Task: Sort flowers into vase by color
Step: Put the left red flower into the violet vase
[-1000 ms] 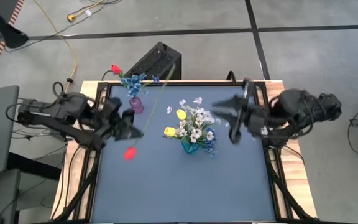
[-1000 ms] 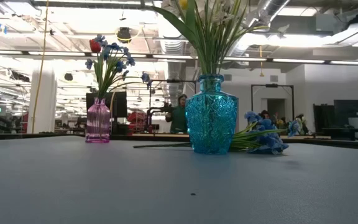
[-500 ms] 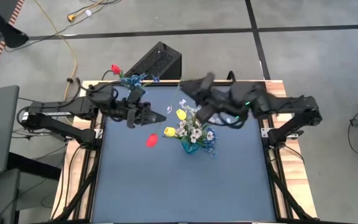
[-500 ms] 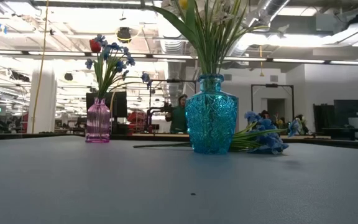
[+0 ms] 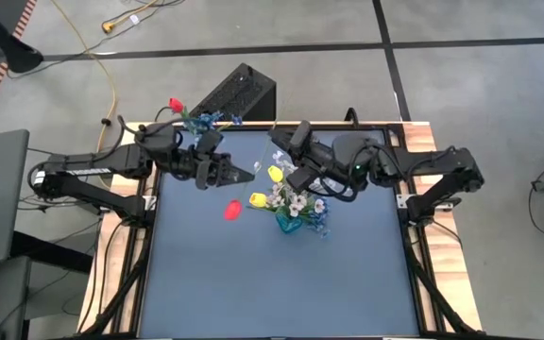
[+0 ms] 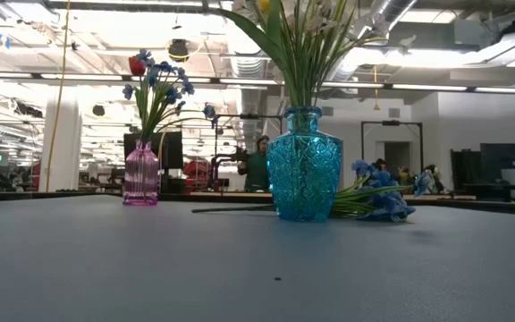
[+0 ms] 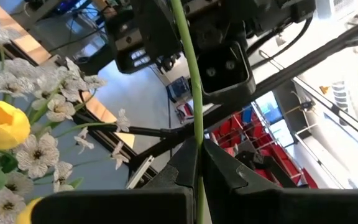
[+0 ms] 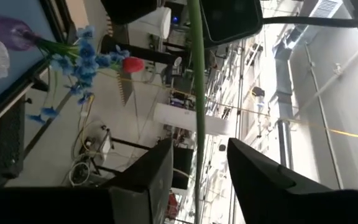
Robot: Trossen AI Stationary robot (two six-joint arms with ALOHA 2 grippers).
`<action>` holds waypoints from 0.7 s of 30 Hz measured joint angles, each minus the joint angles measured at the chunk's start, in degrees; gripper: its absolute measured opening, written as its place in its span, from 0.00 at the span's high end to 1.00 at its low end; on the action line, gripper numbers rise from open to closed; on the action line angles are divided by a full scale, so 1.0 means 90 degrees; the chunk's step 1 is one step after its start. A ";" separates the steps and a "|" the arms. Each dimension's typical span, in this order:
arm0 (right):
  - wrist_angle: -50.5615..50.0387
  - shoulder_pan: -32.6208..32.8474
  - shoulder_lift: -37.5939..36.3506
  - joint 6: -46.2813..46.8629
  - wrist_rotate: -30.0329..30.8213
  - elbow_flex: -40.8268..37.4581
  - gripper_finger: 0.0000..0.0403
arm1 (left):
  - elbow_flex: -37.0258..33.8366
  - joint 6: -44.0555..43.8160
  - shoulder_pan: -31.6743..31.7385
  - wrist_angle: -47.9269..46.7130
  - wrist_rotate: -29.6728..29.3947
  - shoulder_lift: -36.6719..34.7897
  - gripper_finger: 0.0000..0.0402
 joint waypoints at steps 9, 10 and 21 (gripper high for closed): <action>0.0006 0.0032 -0.0002 0.0021 -0.0326 0.0000 0.62 | 0.0000 0.0150 0.0012 -0.0031 0.0191 0.0001 1.00; 0.0009 0.0029 -0.0002 0.0022 -0.0326 0.0000 0.63 | 0.0000 0.0178 0.0012 -0.0033 0.0228 0.0001 1.00; -0.0121 0.0012 0.0305 0.0041 -0.0198 0.0007 0.84 | -0.0002 0.0401 0.0010 -0.0086 0.0292 0.0001 1.00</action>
